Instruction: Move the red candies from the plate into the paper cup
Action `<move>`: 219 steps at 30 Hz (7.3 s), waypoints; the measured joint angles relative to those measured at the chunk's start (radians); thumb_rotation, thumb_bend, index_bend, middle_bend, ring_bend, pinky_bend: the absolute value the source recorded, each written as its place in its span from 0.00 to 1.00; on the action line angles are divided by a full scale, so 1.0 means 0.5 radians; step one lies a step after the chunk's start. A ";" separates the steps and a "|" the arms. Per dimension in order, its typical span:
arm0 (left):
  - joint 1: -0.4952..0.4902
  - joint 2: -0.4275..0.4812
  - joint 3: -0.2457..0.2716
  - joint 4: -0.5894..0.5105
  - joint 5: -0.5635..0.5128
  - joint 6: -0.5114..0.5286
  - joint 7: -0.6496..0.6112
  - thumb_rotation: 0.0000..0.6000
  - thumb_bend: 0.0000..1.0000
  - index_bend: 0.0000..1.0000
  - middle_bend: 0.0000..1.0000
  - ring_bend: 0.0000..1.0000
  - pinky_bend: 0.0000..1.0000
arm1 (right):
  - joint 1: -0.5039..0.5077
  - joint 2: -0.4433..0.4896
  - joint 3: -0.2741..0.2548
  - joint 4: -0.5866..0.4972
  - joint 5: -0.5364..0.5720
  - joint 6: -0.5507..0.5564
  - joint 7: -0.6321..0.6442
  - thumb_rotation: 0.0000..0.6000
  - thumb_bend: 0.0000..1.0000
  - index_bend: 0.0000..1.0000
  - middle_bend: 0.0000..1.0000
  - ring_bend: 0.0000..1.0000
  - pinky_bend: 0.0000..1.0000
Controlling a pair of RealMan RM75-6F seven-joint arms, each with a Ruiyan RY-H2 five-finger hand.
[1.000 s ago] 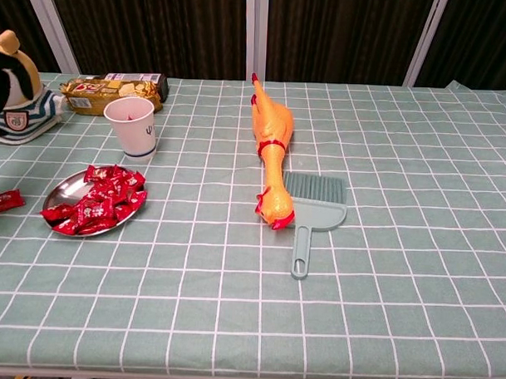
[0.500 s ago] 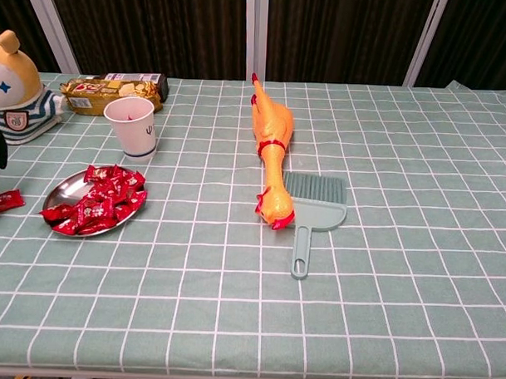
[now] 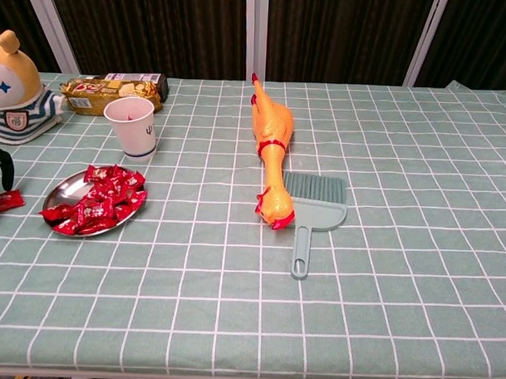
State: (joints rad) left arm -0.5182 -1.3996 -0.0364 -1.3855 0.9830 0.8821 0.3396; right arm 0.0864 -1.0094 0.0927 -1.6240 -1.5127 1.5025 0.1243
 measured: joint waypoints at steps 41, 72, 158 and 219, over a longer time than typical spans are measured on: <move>0.005 -0.030 -0.051 0.073 0.107 0.065 -0.177 1.00 0.36 0.67 0.93 0.85 1.00 | -0.001 0.006 0.001 -0.005 0.014 -0.007 -0.006 1.00 0.09 0.17 0.28 0.10 0.34; -0.682 -0.198 -0.403 0.297 0.014 -0.253 0.031 1.00 0.36 0.55 0.91 0.84 1.00 | 0.003 0.007 -0.029 -0.027 -0.018 -0.027 -0.032 1.00 0.09 0.17 0.28 0.10 0.34; -0.304 -0.429 0.120 0.600 1.021 0.112 -0.544 1.00 0.34 0.61 0.81 0.69 0.94 | 0.068 0.018 -0.075 -0.134 -0.057 -0.118 -0.165 1.00 0.10 0.17 0.27 0.06 0.23; -0.502 -0.148 -0.349 0.270 0.341 -0.044 -0.400 1.00 0.40 0.27 0.80 0.70 0.95 | 0.066 0.019 -0.065 -0.067 -0.062 -0.096 -0.062 1.00 0.10 0.17 0.27 0.06 0.26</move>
State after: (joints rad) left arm -0.7690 -1.4738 -0.2109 -1.2504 1.1534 0.8599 0.1397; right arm 0.1192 -0.9999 0.0601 -1.6576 -1.5435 1.4547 0.0934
